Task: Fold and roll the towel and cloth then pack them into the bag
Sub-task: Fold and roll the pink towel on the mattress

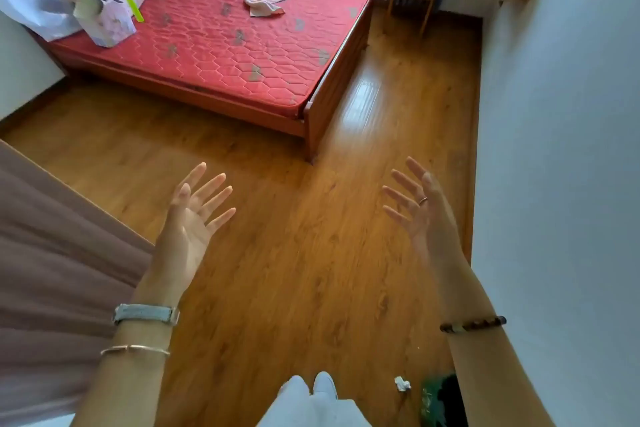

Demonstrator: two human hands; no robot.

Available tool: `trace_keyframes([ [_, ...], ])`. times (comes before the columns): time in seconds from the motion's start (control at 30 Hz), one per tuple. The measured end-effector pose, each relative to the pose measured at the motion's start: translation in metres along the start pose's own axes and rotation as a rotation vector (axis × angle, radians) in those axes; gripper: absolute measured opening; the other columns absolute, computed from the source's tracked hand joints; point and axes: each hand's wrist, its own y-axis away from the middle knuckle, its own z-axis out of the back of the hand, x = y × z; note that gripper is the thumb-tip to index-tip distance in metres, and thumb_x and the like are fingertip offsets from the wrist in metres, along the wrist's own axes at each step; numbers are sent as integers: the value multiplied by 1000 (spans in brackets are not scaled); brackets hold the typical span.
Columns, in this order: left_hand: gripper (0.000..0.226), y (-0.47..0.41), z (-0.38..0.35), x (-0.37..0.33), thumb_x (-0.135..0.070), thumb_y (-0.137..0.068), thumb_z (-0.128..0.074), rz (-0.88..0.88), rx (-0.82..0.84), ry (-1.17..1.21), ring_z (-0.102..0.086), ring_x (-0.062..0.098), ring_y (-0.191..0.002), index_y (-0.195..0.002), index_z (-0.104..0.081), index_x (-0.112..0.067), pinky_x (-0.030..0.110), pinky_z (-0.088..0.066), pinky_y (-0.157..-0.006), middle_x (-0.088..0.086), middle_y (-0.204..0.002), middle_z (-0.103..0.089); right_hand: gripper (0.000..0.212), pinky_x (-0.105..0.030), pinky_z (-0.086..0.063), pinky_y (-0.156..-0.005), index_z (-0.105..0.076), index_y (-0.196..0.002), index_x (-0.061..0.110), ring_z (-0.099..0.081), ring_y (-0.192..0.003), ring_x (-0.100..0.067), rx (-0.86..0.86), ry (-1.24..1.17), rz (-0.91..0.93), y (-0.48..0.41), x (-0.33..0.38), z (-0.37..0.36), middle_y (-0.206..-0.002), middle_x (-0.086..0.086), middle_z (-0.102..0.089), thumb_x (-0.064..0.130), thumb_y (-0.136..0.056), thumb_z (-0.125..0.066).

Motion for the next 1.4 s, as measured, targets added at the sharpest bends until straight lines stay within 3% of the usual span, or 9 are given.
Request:
trace_keyframes([
  [0.33, 54, -38, -28, 3, -45, -100, -32, -12, 85, -6, -53, 19, -134, -150, -37, -27, 52, -38, -113, 1, -147, -53, 84, -50, -47, -103, -52, -130, 39, -61, -121, -20, -31, 61, 6, -16, -6, 12, -137, 4, -59, 82, -59, -64],
  [0.47, 55, -71, -43, 0, -46, -100, -31, -36, 121, -37, -52, 19, -135, -151, -35, -26, 49, -39, -112, 0, -150, -50, 71, -52, -46, -104, -52, -130, 39, -60, -122, -21, -63, 75, 22, -40, 2, 17, -138, 3, -58, 76, -70, -60],
  [0.6, 56, -113, -58, 1, -47, -99, -32, -34, 166, -40, -52, 19, -135, -151, -35, -28, 49, -40, -111, 0, -150, -50, 85, -48, -48, -102, -51, -130, 39, -60, -122, -20, -85, 72, 39, -71, 7, 18, -137, 4, -58, 83, -58, -64],
  [0.87, 53, -217, -82, -1, -42, -102, -29, -18, 225, -20, -52, 19, -134, -152, -35, -27, 48, -42, -110, -1, -148, -52, 88, -48, -47, -103, -51, -129, 38, -60, -122, -21, -127, 52, 36, -164, 25, 15, -138, 4, -58, 82, -54, -67],
  [1.1, 55, -310, -94, -6, -46, -99, -32, 13, 241, -19, -52, 19, -134, -151, -37, -28, 49, -41, -110, 0, -147, -52, 61, -51, -46, -104, -52, -129, 39, -62, -120, -20, -175, 64, 15, -243, 33, 3, -136, 4, -59, 69, -77, -58],
  [1.2, 55, -343, -100, -6, -45, -99, -31, 17, 253, -17, -53, 19, -134, -151, -36, -27, 48, -42, -110, 0, -147, -52, 80, -48, -48, -102, -53, -129, 40, -61, -120, -20, -197, 56, 15, -269, 32, 1, -135, 5, -60, 80, -61, -65],
  [1.4, 54, -385, -115, 10, -45, -101, -29, 59, 279, 11, -52, 19, -134, -151, -36, -28, 48, -39, -112, -2, -148, -52, 84, -51, -48, -103, -52, -131, 39, -61, -120, -20, -232, 50, 22, -311, 36, 7, -135, 5, -60, 82, -59, -64],
])
